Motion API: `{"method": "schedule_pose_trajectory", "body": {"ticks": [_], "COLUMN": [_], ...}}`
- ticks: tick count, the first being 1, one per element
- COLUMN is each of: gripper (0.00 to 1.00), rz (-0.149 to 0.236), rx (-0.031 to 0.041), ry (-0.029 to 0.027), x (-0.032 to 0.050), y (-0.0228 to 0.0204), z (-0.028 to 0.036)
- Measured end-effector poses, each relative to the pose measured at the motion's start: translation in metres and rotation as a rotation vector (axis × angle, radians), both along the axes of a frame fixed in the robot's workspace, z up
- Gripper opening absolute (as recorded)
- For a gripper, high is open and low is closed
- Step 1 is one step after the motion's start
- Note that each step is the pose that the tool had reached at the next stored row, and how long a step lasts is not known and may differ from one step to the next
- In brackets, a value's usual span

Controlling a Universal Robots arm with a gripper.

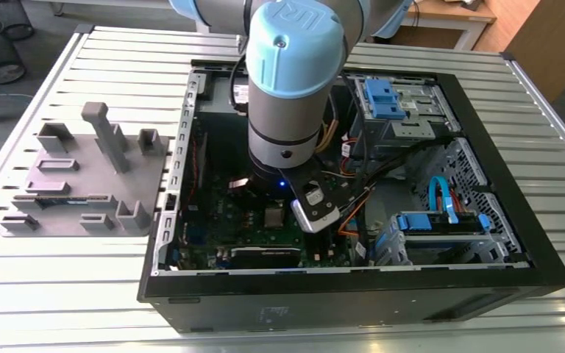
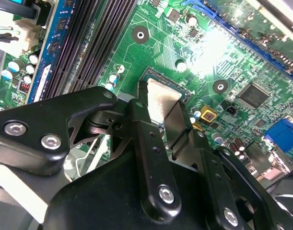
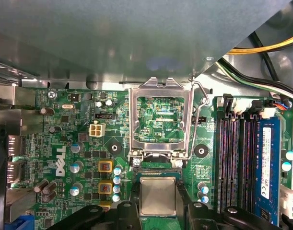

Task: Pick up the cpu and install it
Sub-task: 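Place the cpu into insertion slot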

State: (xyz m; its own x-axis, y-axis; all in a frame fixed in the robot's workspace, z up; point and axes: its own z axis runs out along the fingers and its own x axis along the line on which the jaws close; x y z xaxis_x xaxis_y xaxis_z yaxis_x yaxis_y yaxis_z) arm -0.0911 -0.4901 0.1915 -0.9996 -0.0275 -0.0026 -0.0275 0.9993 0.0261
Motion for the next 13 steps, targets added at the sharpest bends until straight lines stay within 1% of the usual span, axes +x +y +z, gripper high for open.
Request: {"method": "schedule_pose_trajectory", "body": {"ticks": [2,8,13], "gripper": [0.39,0.39,0.39], "rz": [0.000,0.000,0.000], "rx": [0.0002,-0.0007,-0.0008], "ry": [0.0016,0.0093,0.0096], "x": [0.0000,0.0005,0.0005], "y": [0.0000,-0.0001,-0.0001], "z": [0.0013,0.0061,0.0059]}}
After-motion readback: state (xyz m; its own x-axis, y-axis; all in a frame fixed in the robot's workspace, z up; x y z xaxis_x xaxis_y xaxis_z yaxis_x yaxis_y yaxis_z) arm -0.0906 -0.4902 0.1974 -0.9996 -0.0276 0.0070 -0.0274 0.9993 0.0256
